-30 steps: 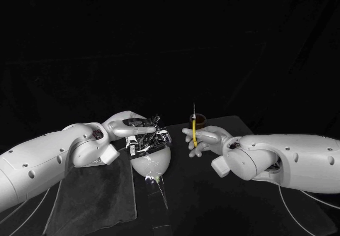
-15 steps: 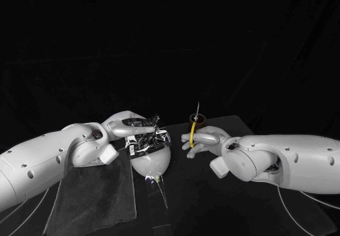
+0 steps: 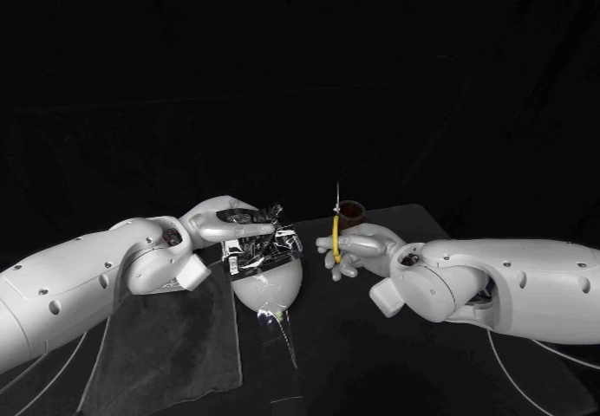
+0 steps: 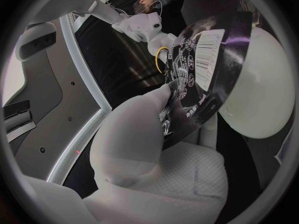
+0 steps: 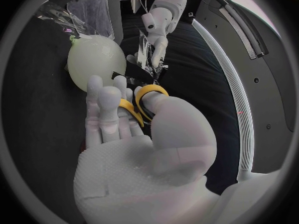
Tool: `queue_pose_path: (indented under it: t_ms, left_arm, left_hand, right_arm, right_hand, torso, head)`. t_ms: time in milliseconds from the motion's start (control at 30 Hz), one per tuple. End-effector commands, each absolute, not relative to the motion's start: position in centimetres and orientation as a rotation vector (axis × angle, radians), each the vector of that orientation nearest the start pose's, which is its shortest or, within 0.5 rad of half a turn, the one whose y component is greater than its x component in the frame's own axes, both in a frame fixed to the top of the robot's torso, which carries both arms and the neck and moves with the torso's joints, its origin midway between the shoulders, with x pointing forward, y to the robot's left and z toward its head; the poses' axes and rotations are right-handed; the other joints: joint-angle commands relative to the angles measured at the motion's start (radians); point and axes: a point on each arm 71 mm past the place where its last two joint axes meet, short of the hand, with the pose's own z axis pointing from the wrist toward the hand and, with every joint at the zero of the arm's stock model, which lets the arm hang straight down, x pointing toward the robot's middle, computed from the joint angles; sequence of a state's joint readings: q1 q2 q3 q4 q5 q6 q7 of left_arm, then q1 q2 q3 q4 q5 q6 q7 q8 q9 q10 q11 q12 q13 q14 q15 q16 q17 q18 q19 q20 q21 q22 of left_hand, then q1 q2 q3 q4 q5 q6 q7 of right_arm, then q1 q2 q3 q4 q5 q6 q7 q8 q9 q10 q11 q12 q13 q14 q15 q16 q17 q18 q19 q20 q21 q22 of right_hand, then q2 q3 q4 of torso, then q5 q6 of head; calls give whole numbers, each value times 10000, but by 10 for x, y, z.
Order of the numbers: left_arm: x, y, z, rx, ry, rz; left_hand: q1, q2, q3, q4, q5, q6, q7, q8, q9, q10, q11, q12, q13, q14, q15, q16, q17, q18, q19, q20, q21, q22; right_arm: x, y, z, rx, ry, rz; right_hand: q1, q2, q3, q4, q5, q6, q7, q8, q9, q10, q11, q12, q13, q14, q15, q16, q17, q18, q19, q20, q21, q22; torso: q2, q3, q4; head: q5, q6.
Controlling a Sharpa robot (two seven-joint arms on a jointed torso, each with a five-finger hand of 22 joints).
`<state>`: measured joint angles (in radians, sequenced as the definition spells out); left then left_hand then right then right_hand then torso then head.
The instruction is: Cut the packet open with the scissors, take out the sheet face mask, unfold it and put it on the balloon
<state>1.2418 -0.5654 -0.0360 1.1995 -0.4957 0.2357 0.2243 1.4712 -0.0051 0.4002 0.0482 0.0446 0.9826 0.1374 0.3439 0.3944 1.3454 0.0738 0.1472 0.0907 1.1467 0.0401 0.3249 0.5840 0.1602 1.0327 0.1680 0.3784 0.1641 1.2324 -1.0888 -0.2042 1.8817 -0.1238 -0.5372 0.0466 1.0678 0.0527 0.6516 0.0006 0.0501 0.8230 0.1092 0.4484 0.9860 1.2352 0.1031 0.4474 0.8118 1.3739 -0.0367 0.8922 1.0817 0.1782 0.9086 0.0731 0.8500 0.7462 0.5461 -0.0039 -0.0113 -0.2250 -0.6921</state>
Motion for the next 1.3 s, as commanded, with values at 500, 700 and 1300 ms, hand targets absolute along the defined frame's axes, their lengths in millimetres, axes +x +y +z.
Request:
queue_pose_path:
  t_ms: [500, 700, 1300]
  left_arm:
    - [522, 125, -185, -3950, 20030, -16659]
    - [524, 128, -185, -4009, 19993, -16578]
    - [525, 131, -186, -4040, 19979, -16532]
  left_hand:
    - [1, 72, 155, -212, 35, 84, -16, 29, 192, 36, -43, 21, 9, -16, -20, 32, 13, 154, -62, -22, 58, 13]
    - [1, 72, 155, -212, 35, 84, -16, 29, 192, 36, -43, 21, 9, -16, -20, 32, 13, 154, -62, -22, 58, 13]
    - [6, 67, 156, -232, 34, 82, -13, 26, 197, 33, -41, 22, 12, -19, -20, 32, 16, 153, -75, -26, 78, 27]
  right_arm:
    - [380, -221, -209, 9749, 19908, 12363]
    - [378, -226, -205, 9894, 19402, 11653]
    - [361, -208, -209, 9313, 21341, 11516]
  right_hand:
    - [-995, -2444, -1348, 281, 9, 1392, -333, -1327, -1530, 1557, -1084, 1219, -1339, -106, -160, -544, -173, -70, 649, -159, -1249, -970]
    - [-487, -2569, -1820, 452, -23, 2401, -448, -1625, -2042, 1826, -1093, 272, -2062, -600, -91, -2534, -1365, 13, 695, 44, -2023, -1530]
    - [-1199, -2574, -8615, 3007, 20, 1402, 71, -1426, -30, 1021, -506, -2116, -3349, -1632, 562, -5100, -2419, 25, 377, 706, -4126, -3019]
  torso:
    - [-7, -5, -17]
    - [-9, 3, -3]
    - [-4, -1, 3]
  head:
    - [168, 1]
    - [172, -3]
    - [258, -51]
